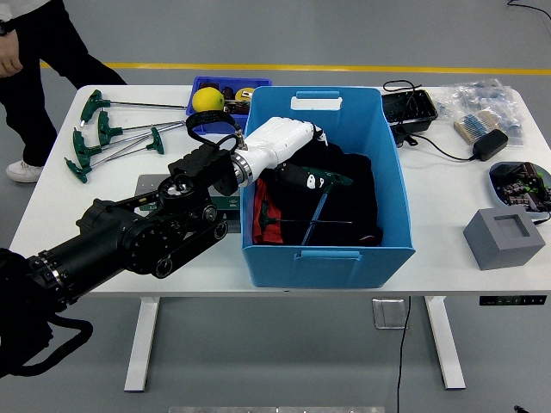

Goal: Lift tool from toolbox,place it in box,lift tool from toolbox,place it in box

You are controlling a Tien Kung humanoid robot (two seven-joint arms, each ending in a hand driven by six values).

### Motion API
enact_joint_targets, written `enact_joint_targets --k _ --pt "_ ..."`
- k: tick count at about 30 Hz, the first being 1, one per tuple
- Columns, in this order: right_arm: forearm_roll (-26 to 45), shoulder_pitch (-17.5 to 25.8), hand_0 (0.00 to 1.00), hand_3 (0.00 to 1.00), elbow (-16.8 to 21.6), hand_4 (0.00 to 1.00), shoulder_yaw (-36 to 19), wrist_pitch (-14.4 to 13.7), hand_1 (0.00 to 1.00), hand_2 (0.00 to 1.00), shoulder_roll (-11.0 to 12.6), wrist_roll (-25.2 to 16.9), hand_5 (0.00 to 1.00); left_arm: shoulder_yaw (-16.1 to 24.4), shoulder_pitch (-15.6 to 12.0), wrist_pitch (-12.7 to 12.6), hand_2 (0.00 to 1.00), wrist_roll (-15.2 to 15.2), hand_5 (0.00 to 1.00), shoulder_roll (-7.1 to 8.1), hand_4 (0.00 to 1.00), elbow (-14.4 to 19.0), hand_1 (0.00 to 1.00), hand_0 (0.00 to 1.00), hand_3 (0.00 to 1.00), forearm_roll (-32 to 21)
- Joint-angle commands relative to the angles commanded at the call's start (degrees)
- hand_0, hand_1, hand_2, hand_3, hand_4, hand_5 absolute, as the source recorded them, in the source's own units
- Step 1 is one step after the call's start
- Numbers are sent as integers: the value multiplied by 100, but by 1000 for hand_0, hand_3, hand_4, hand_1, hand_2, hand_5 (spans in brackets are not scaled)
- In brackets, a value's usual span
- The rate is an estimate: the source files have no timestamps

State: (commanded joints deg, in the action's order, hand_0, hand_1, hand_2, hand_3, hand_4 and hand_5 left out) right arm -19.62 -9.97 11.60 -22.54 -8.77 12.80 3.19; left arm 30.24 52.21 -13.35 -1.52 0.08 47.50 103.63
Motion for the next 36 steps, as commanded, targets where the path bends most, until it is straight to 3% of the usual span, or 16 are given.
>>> enact_joint_targets --k 6,7,12,13,14,19,20,26,31,36 --pt "81 2 668 574 -6 768 48 5 655 730 7 -31 720 761 -451 -357 946 -29 485 167 851 525 902 881 662 -214" --pt "96 2 668 574 -7 770 57 7 655 729 10 -38 722 997 -594 -395 812 -7 503 216 856 689 768 744 642 -449" --pt "155 -4 668 574 -11 770 92 8 655 729 19 -66 722 1672 -1049 -413 812 31 503 357 856 1150 768 744 642 -1345" --pt "167 -4 668 574 -11 770 96 9 655 729 21 -71 722 1815 -1173 -385 812 23 503 387 856 1264 768 744 642 -1569" --pt "182 -5 669 574 -12 770 109 8 653 730 21 -78 722 1932 -1275 -349 752 14 509 408 850 1357 702 690 629 -1792" --pt "250 3 669 574 -15 770 134 7 653 730 23 -104 722 2453 -1803 -39 752 138 509 440 850 1828 702 690 629 -2895" --pt "258 3 669 573 -16 770 142 7 654 730 23 -109 721 2580 -1918 33 709 177 517 418 842 1920 694 692 607 -2979" --pt "327 -1 668 573 -16 769 193 0 654 731 20 -138 721 3439 -2706 466 707 381 531 142 838 2476 702 705 615 -2953" --pt "422 -21 668 573 -17 769 248 -5 654 731 29 -174 721 3885 -3131 871 707 565 531 104 838 2698 702 705 615 -2778" --pt "456 -39 669 573 -16 768 272 -8 653 730 35 -188 720 4162 -3411 972 709 500 542 79 838 2798 707 711 628 -2941"
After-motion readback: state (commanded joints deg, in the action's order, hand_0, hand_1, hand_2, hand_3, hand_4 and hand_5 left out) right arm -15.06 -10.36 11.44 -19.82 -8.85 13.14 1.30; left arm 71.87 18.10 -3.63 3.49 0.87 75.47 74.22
